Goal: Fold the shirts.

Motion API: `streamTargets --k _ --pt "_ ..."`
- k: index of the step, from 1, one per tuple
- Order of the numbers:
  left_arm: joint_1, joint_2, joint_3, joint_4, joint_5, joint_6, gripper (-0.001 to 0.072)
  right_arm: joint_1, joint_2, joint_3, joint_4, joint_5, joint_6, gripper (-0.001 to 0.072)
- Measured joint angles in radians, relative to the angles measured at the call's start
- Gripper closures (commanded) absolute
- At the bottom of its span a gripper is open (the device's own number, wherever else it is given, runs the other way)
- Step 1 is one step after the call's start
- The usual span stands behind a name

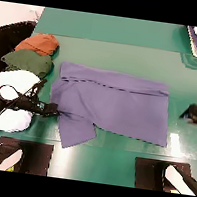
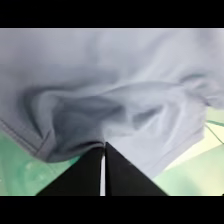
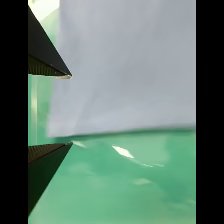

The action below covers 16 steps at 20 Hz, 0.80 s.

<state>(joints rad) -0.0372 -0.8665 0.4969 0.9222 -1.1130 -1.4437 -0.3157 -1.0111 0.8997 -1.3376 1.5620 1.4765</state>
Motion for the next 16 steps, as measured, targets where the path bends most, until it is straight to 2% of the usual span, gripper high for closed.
streamTargets --k 1,2,4,7,8,9,10,12,13,16 --pt "0.000 0.000 0.011 0.000 -0.003 0.007 0.0682 -0.036 0.008 -0.068 0.000 -0.005 -0.006 0.0235" --pt "0.000 0.000 0.021 -0.001 -0.002 0.013 0.0682 -0.067 0.013 -0.135 0.004 -0.017 -0.014 0.0271" --pt "0.000 0.000 0.032 -0.002 -0.002 0.021 0.0683 -0.098 0.019 -0.242 0.010 -0.050 -0.023 0.0277" --pt "0.000 0.000 0.040 -0.002 0.000 0.027 0.0682 -0.088 -0.002 -0.342 0.036 -0.096 -0.033 0.0284" --pt "0.000 0.000 0.041 0.000 0.002 0.028 0.0682 -0.071 -0.020 -0.360 0.046 -0.104 -0.037 0.0311" --pt "0.000 0.000 0.042 0.005 0.002 0.028 0.0682 -0.051 -0.040 -0.370 0.050 -0.108 -0.038 0.0415" --pt "0.000 0.000 0.042 0.009 0.002 0.029 0.0683 -0.030 -0.058 -0.373 0.052 -0.108 -0.039 0.0469" --pt "0.000 0.000 0.043 0.015 -0.006 0.030 0.0683 0.017 -0.088 -0.366 0.055 -0.113 -0.039 0.0655" --pt "0.000 0.000 0.043 0.022 -0.018 0.030 0.0683 0.041 -0.098 -0.357 0.055 -0.122 -0.040 0.0698" --pt "0.000 0.007 0.043 0.054 -0.081 0.031 0.0685 0.096 -0.097 -0.322 0.047 -0.107 -0.041 0.0698"
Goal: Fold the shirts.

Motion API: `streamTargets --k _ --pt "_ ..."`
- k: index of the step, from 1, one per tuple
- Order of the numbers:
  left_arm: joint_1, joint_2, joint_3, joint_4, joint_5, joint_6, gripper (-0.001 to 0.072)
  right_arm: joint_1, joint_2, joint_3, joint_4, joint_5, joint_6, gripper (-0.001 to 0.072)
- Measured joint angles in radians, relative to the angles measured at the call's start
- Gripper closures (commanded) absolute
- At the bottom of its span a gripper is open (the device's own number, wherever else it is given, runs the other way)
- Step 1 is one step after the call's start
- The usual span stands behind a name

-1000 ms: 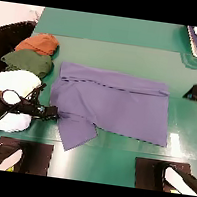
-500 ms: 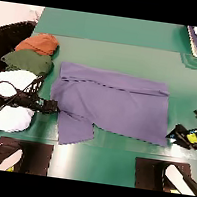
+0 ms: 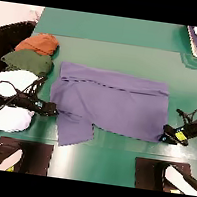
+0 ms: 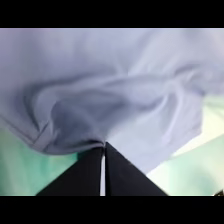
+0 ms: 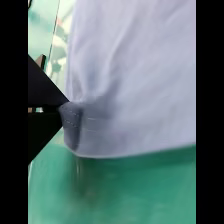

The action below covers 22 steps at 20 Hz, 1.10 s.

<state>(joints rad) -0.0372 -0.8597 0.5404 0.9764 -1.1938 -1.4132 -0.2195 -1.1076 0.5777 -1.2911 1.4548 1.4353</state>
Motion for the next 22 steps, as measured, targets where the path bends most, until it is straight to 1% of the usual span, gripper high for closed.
streamTargets --k 2,4,7,9,10,12,15,18,22 --pt "0.000 0.039 0.000 0.024 -0.046 -0.010 0.0684 0.025 0.037 0.024 -0.024 0.041 0.000 0.0699" --pt "0.001 0.106 0.001 0.050 -0.099 -0.042 0.0684 0.039 0.100 0.047 -0.061 0.092 -0.001 0.0699" --pt "0.000 0.206 0.016 0.057 -0.226 -0.091 0.0684 0.047 0.208 0.105 -0.110 0.168 -0.001 0.0701" --pt "0.000 0.236 0.044 0.057 -0.276 -0.109 0.0684 0.050 0.255 0.161 -0.119 0.183 0.003 0.0701" --pt "0.000 0.241 0.060 0.059 -0.275 -0.113 0.0684 0.051 0.261 0.191 -0.117 0.183 0.007 0.0701" --pt "0.000 0.227 0.092 0.072 -0.231 -0.113 0.0684 0.054 0.237 0.259 -0.086 0.167 0.012 0.0701" --pt "0.000 0.135 0.155 0.108 -0.109 -0.096 0.0683 0.088 0.125 0.368 -0.043 0.100 0.013 0.0700" --pt "0.000 -0.027 0.260 0.129 0.023 -0.073 0.0682 0.129 -0.026 0.484 -0.024 0.037 0.012 0.0700" --pt "0.000 -0.275 0.433 0.140 0.161 -0.039 0.0682 0.154 -0.218 0.642 -0.003 -0.028 0.014 0.0700"
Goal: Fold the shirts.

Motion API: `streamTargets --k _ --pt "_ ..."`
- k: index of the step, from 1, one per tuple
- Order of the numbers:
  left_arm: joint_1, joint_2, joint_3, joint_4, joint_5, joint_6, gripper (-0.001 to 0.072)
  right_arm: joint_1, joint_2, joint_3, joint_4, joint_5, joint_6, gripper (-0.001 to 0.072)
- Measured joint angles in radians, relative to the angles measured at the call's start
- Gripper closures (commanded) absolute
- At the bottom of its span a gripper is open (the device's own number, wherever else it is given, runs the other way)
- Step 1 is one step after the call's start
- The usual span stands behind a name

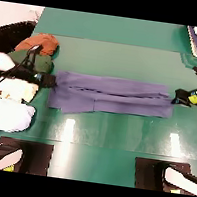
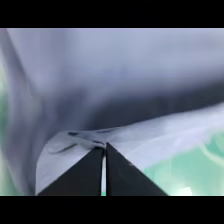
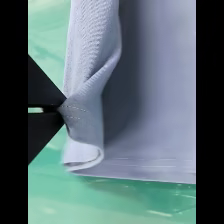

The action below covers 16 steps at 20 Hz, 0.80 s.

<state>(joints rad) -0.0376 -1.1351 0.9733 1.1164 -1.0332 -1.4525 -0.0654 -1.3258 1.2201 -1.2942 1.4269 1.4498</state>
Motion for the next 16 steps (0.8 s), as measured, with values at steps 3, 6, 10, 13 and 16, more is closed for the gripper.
streamTargets --k 3,6,10,13,16 --pt "0.000 -0.155 0.107 0.002 0.081 0.011 0.0681 0.007 -0.127 0.114 0.035 -0.030 0.004 0.0699" --pt "0.000 -0.253 0.176 0.003 0.148 0.017 0.0664 0.008 -0.229 0.209 0.069 -0.048 0.006 0.0594" --pt "0.002 -0.300 0.213 0.002 0.203 0.006 0.0237 -0.002 -0.304 0.291 0.138 -0.056 -0.019 0.0388" --pt "0.001 -0.310 0.253 0.000 0.163 -0.016 0.0672 -0.048 -0.307 0.320 0.228 -0.034 -0.077 0.0388" --pt "0.001 -0.314 0.290 -0.017 0.069 -0.007 0.0672 -0.121 -0.298 0.330 0.266 0.038 -0.110 0.0343"
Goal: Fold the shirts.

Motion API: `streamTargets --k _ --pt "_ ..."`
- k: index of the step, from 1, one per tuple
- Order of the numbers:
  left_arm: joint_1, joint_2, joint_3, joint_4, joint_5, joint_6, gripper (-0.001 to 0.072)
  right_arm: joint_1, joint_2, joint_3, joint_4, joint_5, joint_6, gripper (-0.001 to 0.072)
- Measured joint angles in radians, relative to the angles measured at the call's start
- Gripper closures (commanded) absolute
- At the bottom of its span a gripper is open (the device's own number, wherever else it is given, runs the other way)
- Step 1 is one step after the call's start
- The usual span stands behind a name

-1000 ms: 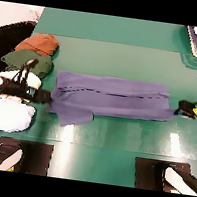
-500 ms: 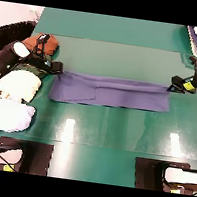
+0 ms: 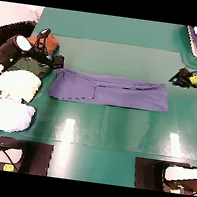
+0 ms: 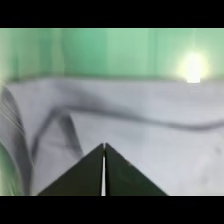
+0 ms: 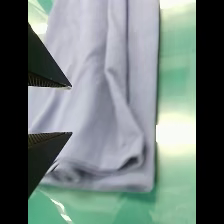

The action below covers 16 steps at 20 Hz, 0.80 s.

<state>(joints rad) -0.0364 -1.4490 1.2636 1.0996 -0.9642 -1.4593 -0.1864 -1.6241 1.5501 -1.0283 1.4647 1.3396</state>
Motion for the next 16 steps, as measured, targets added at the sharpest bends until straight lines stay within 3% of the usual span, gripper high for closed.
streamTargets --k 1,2,8,15,16 --pt "0.000 -0.001 0.006 -0.012 -0.027 0.007 0.0672 -0.029 0.000 0.000 0.007 0.028 -0.006 0.0205" --pt "0.000 -0.001 0.011 -0.031 -0.047 0.018 0.0672 -0.058 0.000 -0.009 0.016 0.048 -0.012 0.0121" --pt "-0.078 -0.003 0.021 -0.113 -0.088 0.056 0.0682 -0.151 -0.001 -0.189 0.038 0.032 -0.049 0.0113" --pt "-0.239 -0.018 0.023 -0.132 0.024 0.054 0.0682 -0.134 -0.020 -0.327 0.069 -0.067 -0.131 0.0118" --pt "-0.261 -0.024 0.024 -0.134 0.039 0.051 0.0682 -0.124 -0.031 -0.324 0.074 -0.067 -0.137 0.0153"
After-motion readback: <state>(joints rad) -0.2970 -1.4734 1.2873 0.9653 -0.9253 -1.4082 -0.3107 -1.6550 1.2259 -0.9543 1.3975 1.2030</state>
